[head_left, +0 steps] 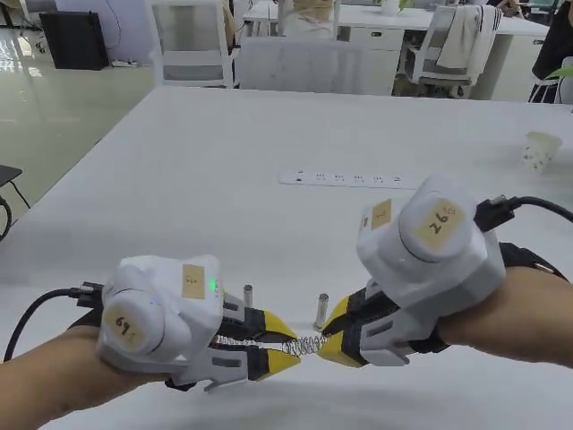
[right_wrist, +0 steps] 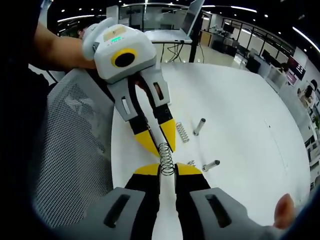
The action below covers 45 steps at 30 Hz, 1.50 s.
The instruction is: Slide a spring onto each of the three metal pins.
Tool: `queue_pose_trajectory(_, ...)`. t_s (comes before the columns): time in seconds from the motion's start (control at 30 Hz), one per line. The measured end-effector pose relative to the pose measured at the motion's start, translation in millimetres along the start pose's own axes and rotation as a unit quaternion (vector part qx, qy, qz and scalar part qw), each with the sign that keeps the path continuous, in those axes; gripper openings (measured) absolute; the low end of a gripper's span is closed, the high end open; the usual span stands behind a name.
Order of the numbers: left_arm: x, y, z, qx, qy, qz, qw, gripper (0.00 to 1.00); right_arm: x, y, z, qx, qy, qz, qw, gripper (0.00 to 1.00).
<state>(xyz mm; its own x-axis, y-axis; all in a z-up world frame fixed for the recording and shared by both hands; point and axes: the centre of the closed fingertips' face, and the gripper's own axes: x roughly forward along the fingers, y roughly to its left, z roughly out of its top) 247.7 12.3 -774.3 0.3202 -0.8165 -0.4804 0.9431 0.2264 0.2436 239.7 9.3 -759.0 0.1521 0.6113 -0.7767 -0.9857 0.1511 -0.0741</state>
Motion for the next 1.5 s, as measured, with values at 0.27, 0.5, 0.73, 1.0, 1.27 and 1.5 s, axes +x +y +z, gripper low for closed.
queue_pose_trajectory(0.27, 1.3, -1.5, 1.1, -0.003, -0.002, -0.003, 1.0, 0.02, -4.2, 3.3, 15.5, -0.007, -0.025, -0.001, 0.9997, 0.08)
queue_pose_trajectory(0.5, 1.6, -1.6, 4.7, -0.006, -0.009, -0.004, 0.9999, 0.02, -7.3, 7.7, 28.0, -0.002, -0.05, 0.007, 0.9987, 0.08)
queue_pose_trajectory(0.73, 0.8, -2.4, 2.7, -0.009, -0.006, -0.005, 0.9999, 0.02, -5.4, 8.6, 25.4, -0.007, -0.041, 0.006, 0.9991, 0.08)
queue_pose_trajectory(1.0, 0.9, -2.8, 4.2, -0.01, -0.008, -0.006, 0.9999, 0.02, -1.8, 9.7, 21.7, -0.011, -0.028, 0.009, 0.9995, 0.1)
queue_pose_trajectory(1.27, 0.7, -4.0, 7.7, -0.009, -0.013, -0.008, 0.9998, 0.02, 3.8, 10.4, 16.4, -0.011, -0.018, 0.014, 0.9997, 0.1)
queue_pose_trajectory(1.5, 1.1, -5.1, 10.9, -0.009, -0.017, -0.01, 0.9998, 0.02, 6.4, 10.1, 14.2, -0.01, -0.015, 0.015, 0.9997, 0.09)
